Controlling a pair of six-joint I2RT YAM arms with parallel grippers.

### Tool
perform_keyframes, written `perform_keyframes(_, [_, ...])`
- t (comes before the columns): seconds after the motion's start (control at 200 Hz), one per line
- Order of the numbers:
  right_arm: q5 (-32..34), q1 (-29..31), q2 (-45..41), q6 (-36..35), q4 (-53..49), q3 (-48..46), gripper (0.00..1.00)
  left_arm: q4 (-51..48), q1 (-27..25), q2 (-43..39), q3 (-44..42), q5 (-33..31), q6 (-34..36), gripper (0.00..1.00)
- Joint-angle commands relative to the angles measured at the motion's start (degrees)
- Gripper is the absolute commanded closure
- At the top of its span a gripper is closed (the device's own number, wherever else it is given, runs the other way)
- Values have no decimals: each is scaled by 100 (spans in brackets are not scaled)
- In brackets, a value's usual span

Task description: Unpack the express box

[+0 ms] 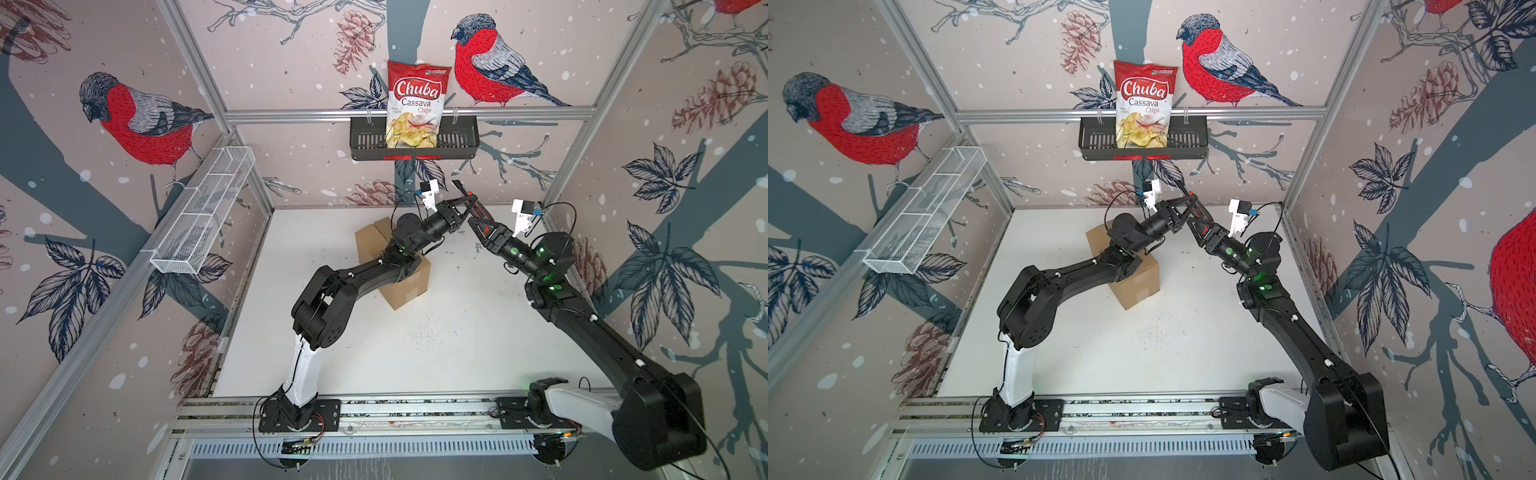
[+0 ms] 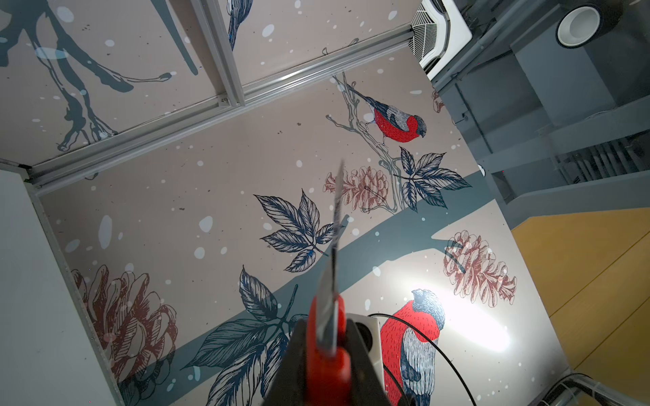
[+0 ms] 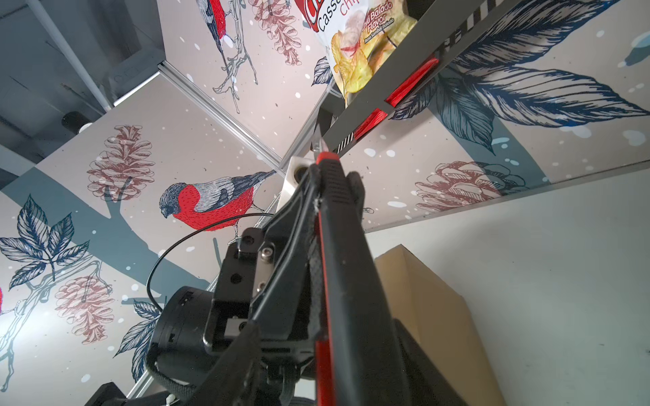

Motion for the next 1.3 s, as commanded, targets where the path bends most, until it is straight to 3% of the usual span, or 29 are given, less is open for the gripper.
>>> perform_keyframes(0.0, [58,13,8,37,328,32,48,548,-69,-82,-97,-192,-29,100])
perform_keyframes(0.425, [54,6,134,205,640,151,62,630,-289,5,-115,-293,-48,100])
perform_keyframes(1.016, [110,0,197,214,764,312,70,448,-419,124,-21,-114,2,100])
perform_keyframes(1.296, [153,-9,195,183,746,319,82,404,-457,151,-46,-72,16,100])
